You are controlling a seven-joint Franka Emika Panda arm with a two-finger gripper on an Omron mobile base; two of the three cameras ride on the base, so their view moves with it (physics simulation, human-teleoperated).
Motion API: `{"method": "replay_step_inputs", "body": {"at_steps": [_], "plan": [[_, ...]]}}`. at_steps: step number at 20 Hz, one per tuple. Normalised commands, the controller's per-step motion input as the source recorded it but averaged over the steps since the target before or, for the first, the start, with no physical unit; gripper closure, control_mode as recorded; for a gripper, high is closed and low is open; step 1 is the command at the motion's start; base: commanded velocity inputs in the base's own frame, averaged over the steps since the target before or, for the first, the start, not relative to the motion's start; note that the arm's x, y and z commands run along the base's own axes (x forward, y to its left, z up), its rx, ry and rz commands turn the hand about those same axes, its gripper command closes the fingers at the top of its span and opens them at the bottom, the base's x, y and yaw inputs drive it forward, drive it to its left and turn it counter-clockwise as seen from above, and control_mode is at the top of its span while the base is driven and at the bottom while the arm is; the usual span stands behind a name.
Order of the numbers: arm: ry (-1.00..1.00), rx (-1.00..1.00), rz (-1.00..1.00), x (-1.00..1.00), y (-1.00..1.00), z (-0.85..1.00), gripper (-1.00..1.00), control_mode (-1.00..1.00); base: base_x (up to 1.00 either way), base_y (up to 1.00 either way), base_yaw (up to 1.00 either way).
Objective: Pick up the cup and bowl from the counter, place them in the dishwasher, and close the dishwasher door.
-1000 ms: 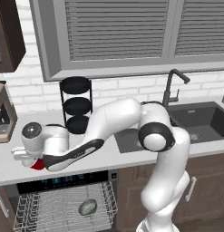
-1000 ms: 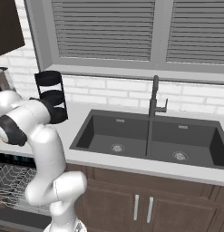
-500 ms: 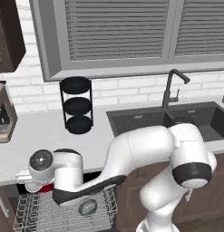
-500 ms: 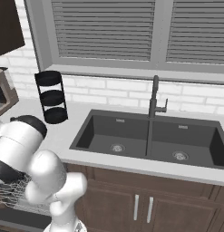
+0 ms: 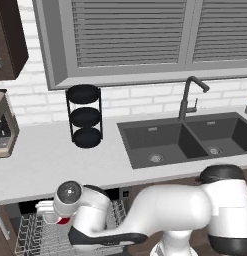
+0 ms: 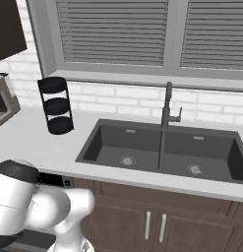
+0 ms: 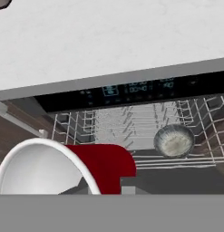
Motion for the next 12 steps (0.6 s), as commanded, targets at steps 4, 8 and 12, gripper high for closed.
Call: {"method": "replay_step_inputs", "body": {"at_steps": [4,8,12], "plan": [[-0.02,0.0,0.0,0.0,-0.06,-0.49,1.0,-1.0,0.0,0.0,0.0],[-0.01,0.0,0.0,0.05,0.0,-0.38,1.0,-1.0,0.0,0.0,0.0],[0.0,0.0,0.0,0.33,0.03,-0.37,1.0,-1.0,0.0,0.0,0.0]]}}
